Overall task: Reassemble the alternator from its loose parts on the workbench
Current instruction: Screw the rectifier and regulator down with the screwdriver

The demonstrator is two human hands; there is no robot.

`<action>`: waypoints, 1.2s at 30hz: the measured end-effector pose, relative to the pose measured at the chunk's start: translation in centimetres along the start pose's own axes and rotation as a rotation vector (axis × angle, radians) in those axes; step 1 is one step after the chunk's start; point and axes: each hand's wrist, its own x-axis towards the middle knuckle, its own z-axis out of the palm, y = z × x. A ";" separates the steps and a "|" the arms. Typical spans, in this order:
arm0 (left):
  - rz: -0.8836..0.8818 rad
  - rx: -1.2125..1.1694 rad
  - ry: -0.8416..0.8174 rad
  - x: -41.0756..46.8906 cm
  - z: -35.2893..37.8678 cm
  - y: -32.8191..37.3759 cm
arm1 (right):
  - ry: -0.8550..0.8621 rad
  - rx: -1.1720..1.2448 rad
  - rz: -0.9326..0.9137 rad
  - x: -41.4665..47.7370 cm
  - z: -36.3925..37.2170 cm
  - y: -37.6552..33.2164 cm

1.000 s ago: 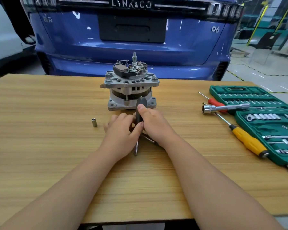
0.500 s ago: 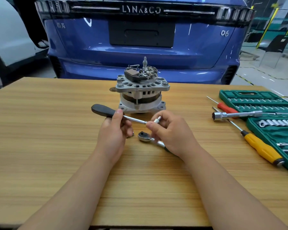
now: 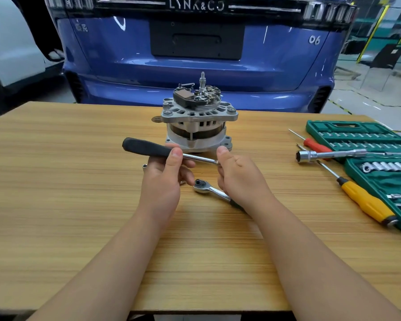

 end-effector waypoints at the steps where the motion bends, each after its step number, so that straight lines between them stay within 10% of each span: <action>1: 0.007 0.003 -0.014 0.0 0.0 0.0 | -0.009 -0.034 -0.002 -0.1 0.1 0.1; 16: 0.169 0.300 -0.165 3.0 0.8 4.3 | -0.293 -0.108 0.016 1.4 -1.4 -3.3; 22: 0.310 0.886 -0.395 10.8 2.7 9.6 | -0.170 -0.168 -0.394 9.4 -4.8 -10.3; 36: 0.392 0.650 -0.302 17.5 4.9 9.2 | 0.181 -0.020 -0.509 16.4 -4.8 -13.1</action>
